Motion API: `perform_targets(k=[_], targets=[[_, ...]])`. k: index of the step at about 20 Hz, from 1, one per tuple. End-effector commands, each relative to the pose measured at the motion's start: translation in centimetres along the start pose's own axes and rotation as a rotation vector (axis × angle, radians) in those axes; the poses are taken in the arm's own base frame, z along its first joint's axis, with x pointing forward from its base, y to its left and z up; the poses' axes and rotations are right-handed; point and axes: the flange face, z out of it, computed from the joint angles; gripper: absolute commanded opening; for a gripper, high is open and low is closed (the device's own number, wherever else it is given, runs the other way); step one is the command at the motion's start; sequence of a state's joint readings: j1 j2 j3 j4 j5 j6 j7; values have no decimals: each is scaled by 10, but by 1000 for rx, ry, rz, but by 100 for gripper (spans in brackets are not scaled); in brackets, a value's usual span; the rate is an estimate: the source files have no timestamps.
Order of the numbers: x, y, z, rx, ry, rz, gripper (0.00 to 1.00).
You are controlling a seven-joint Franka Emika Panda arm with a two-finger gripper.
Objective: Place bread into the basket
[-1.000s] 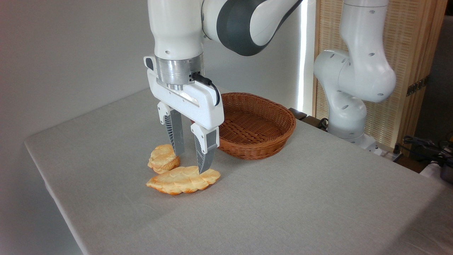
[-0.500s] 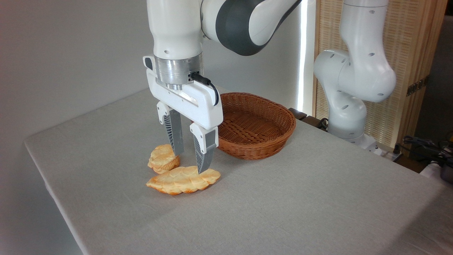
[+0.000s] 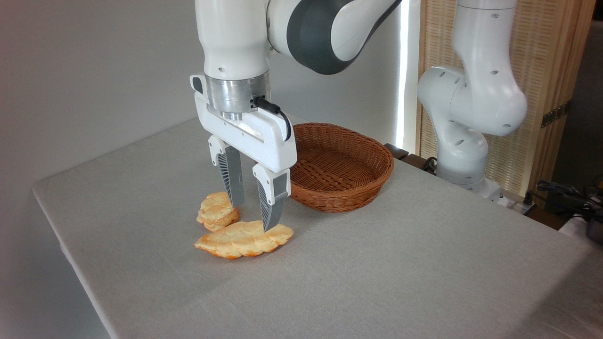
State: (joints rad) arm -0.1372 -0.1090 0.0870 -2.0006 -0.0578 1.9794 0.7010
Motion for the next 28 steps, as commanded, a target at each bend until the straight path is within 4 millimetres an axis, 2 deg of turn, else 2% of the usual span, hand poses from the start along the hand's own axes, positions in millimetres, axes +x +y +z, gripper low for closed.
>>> perform_targets(k=[1,12,18,22,28], targets=[[1,-4,-9,-16,6,-20,100],[3,-2,-8,-19,6,-20,100],[10,7,-6,-22,2,9,100],[41,44,5,-26,-3,95,100],[93,105,42,-29,9,236,100]])
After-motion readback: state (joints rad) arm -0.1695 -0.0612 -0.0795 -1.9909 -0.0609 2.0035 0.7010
